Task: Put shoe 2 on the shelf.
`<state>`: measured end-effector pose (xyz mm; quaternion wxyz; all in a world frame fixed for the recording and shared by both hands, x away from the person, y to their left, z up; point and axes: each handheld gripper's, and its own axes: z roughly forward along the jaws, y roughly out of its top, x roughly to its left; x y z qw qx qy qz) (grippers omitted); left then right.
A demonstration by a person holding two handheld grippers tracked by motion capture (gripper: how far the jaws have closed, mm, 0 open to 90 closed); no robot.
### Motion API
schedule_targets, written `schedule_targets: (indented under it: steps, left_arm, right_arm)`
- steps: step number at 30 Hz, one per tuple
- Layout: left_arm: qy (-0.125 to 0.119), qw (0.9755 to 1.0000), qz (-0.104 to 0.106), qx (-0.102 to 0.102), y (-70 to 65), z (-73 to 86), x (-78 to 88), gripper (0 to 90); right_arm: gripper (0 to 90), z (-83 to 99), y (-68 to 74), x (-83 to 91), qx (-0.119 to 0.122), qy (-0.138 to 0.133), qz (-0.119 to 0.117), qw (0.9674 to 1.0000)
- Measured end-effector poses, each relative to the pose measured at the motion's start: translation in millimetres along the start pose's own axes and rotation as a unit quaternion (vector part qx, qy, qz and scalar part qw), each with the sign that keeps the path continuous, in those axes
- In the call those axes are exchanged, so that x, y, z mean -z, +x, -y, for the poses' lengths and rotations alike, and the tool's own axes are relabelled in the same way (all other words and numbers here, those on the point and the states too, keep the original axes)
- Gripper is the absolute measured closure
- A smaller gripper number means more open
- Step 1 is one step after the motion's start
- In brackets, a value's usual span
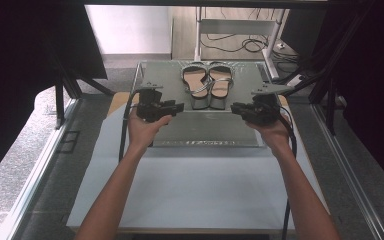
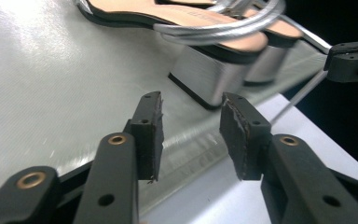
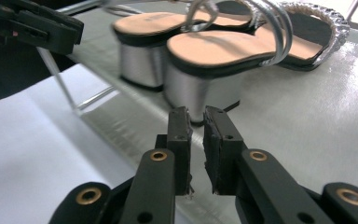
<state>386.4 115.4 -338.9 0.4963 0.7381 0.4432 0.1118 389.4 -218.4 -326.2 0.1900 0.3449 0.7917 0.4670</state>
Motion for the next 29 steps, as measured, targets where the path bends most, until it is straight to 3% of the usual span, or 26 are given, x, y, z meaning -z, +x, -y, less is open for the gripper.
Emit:
schedule_targets:
  steps: [5,8,9,10,13,17,20,23,27,29]
  left_arm:
    - [0.000,0.9994,0.019,-0.029,-5.9,31.2,24.1,52.6]
    - [0.003,0.9989,0.033,-0.032,-6.7,56.6,34.0,50.6]
    - [0.004,0.9989,0.034,-0.032,-6.8,65.1,35.9,50.3]
    - [0.007,0.9989,0.034,-0.032,-6.9,73.0,36.9,50.3]
    - [0.018,0.9986,0.038,-0.031,-8.1,94.1,35.2,49.4]
    - [0.039,0.9974,0.050,-0.033,-8.5,121.4,29.5,47.0]
    - [0.053,0.9970,0.047,-0.032,-7.1,138.9,24.7,45.9]
    - [0.075,0.9957,0.040,-0.037,-6.5,144.1,18.1,44.6]
    - [0.071,0.9955,0.055,-0.031,-7.5,146.2,20.5,42.6]
    - [0.071,0.9956,0.052,-0.033,-8.0,148.7,22.4,40.9]
  right_arm:
    - [73.8,29.0,14.0,17.4,0.011,-0.009,-0.014,0.9998]
    - [71.0,54.7,20.6,24.7,0.013,-0.013,-0.015,0.9997]
    - [69.4,71.7,23.6,28.9,0.004,-0.016,-0.025,0.9996]
    - [69.4,71.7,23.6,28.9,0.004,-0.016,-0.025,0.9996]
    - [67.1,95.8,26.8,31.3,-0.002,-0.012,-0.033,0.9994]
    - [62.4,126.8,28.6,27.7,-0.008,0.013,-0.033,0.9993]
    - [59.6,146.8,30.1,24.7,-0.013,0.026,-0.029,0.9992]
    - [57.7,160.5,33.8,17.1,-0.007,0.043,-0.026,0.9987]
    - [52.9,167.5,37.7,11.9,-0.015,0.033,-0.028,0.9989]
    - [48.1,168.5,38.3,11.0,-0.022,0.027,-0.027,0.9990]
